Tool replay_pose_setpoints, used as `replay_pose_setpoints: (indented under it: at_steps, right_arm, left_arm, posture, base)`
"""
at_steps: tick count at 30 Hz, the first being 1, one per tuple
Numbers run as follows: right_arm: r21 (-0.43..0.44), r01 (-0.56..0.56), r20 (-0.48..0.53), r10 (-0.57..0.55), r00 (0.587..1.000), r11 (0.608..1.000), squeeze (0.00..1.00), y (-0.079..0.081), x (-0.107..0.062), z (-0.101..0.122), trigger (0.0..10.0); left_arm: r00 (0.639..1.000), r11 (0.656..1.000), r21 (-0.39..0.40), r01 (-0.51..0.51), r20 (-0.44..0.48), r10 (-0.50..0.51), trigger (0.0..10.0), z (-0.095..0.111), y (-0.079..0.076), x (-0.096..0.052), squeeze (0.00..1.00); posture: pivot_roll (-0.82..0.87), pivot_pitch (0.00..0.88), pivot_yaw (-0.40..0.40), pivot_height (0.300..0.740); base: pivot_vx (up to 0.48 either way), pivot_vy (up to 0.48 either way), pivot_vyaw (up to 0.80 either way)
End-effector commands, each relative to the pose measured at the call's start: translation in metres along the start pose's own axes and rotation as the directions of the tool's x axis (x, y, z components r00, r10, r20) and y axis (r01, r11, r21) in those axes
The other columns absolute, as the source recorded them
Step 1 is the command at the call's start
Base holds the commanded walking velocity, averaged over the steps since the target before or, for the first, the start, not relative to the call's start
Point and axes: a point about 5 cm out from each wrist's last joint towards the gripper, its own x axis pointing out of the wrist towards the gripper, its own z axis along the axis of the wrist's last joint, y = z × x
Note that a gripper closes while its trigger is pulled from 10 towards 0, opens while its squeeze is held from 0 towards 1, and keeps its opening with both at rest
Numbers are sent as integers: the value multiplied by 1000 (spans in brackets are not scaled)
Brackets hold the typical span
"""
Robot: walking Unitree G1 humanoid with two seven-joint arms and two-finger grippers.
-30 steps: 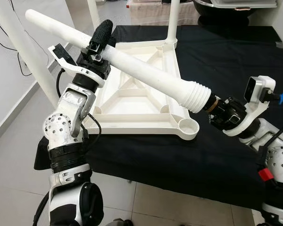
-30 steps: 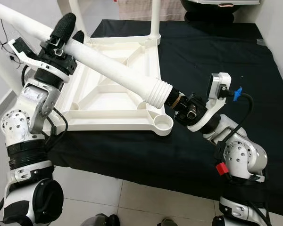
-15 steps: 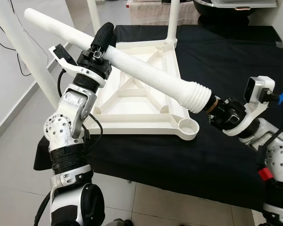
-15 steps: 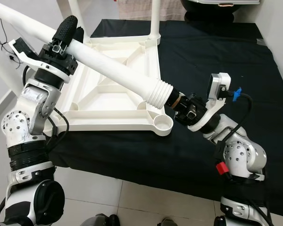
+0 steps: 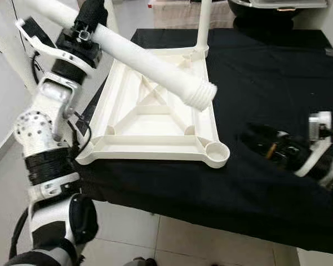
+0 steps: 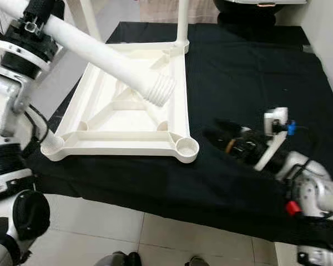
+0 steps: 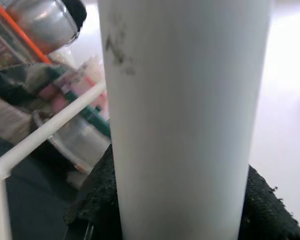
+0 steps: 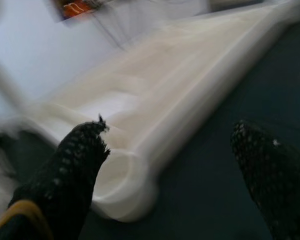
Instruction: Building children table
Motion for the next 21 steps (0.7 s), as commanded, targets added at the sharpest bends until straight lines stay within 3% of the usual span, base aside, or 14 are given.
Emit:
replay_pose_setpoints:
  at_steps: [1,3,4,8,9,10,12,13,14,16,17,19,20,21]
  right_arm:
    - [-111,226,-15,-229,973,968,1000,-22,-4,5,10000]
    - [-136,301,-4,-304,953,944,1000,-30,-5,9,10000]
    - [-164,472,54,-470,881,866,1000,-44,-8,25,10000]
    - [-175,495,192,-463,865,851,1000,-40,-3,56,10000]
    - [-183,376,288,-316,904,908,1000,-21,7,79,10000]
    - [-183,376,288,-316,904,908,1000,-21,7,79,10000]
    - [-218,171,338,-90,937,961,1000,9,18,99,10000]
    - [-218,171,338,-90,937,961,1000,9,18,99,10000]
    - [-250,-37,340,123,932,968,1000,38,25,111,10000]
    - [-292,-155,277,239,931,944,1000,56,31,109,10000]
    - [-292,-155,277,239,931,944,1000,56,31,109,10000]
    - [-341,-293,114,349,930,893,1000,85,49,86,10000]
    - [-341,-293,114,349,930,893,1000,85,49,86,10000]
    - [-356,-359,42,399,916,862,1000,101,57,72,10000]
  left_arm:
    - [998,995,96,30,-66,-23,0,-8,-5,7,0]
    - [996,992,122,33,-87,-22,0,-12,-5,9,0]
    - [991,985,165,53,-133,-31,0,-24,-6,12,0]
    - [982,965,250,81,-187,-34,0,-40,-7,17,0]
    - [971,946,304,115,-234,-43,0,-51,-7,20,0]
    - [971,946,304,115,-234,-43,0,-51,-7,20,0]
    - [959,934,324,149,-278,-56,0,-59,-8,22,0]
    - [959,934,324,149,-278,-56,0,-59,-8,22,0]
    - [942,898,391,203,-330,-69,0,-67,-8,23,0]
    - [920,853,450,264,-382,-84,0,-74,-9,22,0]
    - [920,853,450,264,-382,-84,0,-74,-9,22,0]
    - [887,808,480,342,-449,-109,0,-86,-10,19,0]
    - [887,808,480,342,-449,-109,0,-86,-10,19,0]
    - [870,792,480,377,-476,-126,0,-92,-11,17,0]
  posture:
    - [-71,141,93,740]
    - [-72,140,94,740]
    - [-77,141,96,740]
    - [-76,140,98,740]
    - [-75,141,99,740]
    - [-75,141,99,740]
    - [-73,141,99,740]
    - [-73,141,99,740]
    - [-76,144,99,740]
    - [-80,147,99,740]
    - [-80,147,99,740]
    - [-98,148,100,740]
    - [-98,148,100,740]
    - [-103,146,98,740]
  base:
    - [0,0,0]
    - [0,0,0]
    - [0,0,0]
    - [0,0,0]
    - [0,0,0]
    - [0,0,0]
    - [0,0,0]
    - [0,0,0]
    - [0,0,0]
    - [0,0,0]
    - [0,0,0]
    - [0,0,0]
    - [0,0,0]
    - [0,0,0]
